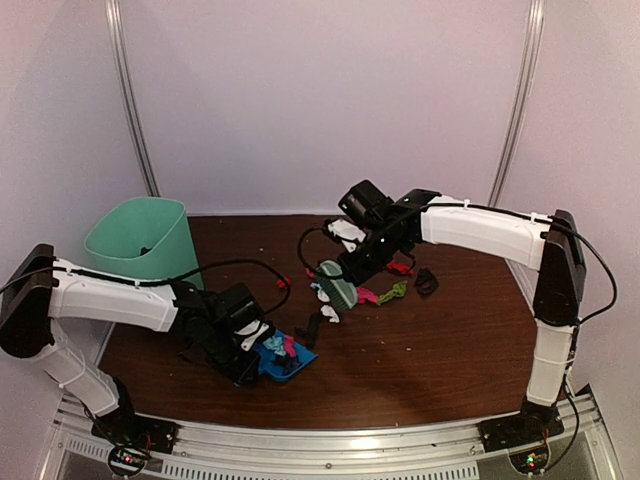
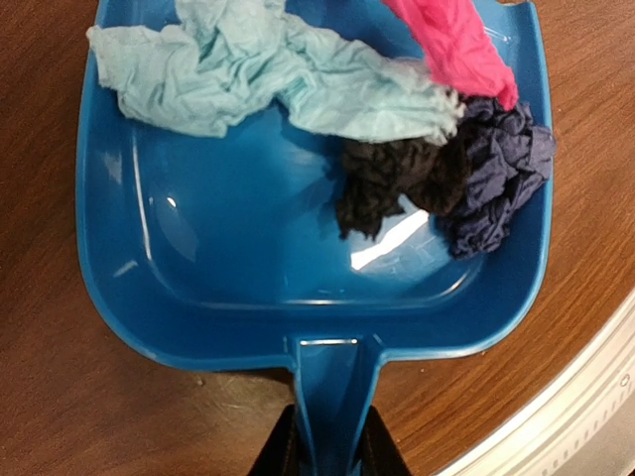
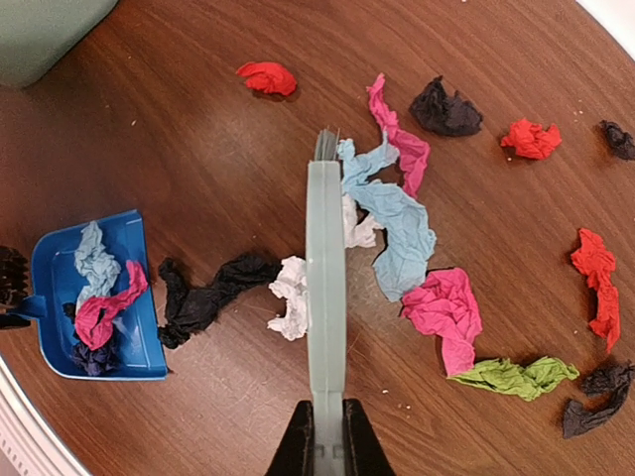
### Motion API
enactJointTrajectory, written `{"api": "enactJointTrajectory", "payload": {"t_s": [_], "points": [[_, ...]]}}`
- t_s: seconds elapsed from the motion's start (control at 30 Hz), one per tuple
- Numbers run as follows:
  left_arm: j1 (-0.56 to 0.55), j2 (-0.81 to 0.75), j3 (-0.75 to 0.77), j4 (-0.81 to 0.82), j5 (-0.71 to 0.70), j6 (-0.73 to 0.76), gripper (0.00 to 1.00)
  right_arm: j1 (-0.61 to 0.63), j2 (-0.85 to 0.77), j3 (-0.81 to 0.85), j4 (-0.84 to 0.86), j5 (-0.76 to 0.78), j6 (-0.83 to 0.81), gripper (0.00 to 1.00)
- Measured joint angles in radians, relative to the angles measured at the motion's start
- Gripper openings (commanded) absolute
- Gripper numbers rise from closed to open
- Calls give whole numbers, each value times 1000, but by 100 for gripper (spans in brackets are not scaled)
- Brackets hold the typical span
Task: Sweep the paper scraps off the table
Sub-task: Sweep the paper scraps into the dustpan.
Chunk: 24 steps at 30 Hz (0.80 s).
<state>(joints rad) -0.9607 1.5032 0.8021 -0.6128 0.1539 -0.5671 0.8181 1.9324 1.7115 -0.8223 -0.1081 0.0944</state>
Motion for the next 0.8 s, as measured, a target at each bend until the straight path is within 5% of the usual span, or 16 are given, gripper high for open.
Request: {"api": "enactJointTrajectory", "payload": {"t_s": [0.8], "points": [[35, 97, 84, -27, 10, 98, 0, 65, 0, -106, 80, -201, -62, 0]]}}
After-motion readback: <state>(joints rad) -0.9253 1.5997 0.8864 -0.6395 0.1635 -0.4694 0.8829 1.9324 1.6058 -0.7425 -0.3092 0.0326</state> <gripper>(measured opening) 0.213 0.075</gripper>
